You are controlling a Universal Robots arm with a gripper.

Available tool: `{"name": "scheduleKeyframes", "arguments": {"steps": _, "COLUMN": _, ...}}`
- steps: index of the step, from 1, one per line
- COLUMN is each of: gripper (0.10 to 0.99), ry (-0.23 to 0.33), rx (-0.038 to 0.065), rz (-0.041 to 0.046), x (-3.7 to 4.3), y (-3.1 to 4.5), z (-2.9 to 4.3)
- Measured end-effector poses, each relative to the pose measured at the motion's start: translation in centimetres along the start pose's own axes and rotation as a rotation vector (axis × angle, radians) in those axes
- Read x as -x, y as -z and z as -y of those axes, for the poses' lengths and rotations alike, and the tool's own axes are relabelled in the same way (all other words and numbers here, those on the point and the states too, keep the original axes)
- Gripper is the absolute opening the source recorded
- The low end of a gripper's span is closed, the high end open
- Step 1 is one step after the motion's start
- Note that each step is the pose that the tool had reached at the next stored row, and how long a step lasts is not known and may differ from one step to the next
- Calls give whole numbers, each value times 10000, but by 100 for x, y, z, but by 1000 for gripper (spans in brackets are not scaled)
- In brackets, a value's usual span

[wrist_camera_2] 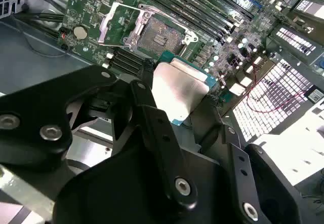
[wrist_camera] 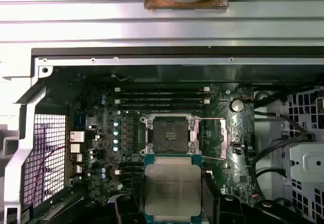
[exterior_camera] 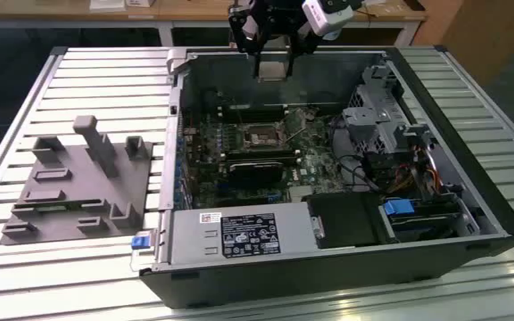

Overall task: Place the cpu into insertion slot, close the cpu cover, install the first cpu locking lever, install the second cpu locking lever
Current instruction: 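Place the cpu into insertion slot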

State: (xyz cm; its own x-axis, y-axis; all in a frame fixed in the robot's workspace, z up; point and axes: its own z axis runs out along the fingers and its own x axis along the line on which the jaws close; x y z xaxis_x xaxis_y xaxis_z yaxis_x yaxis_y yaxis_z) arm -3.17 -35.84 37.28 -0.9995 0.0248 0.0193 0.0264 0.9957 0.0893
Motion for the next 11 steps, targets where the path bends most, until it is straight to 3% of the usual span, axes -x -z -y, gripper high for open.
{"name": "scheduleKeyframes", "arguments": {"steps": 6, "gripper": 537, "ry": -25, "rx": -1, "rz": 2, "x": 0, "y": 0, "z": 0}}
{"name": "scheduleKeyframes", "arguments": {"steps": 11, "gripper": 537, "ry": -478, "rx": -9, "rz": 43, "x": 0, "y": -5, "z": 0}}
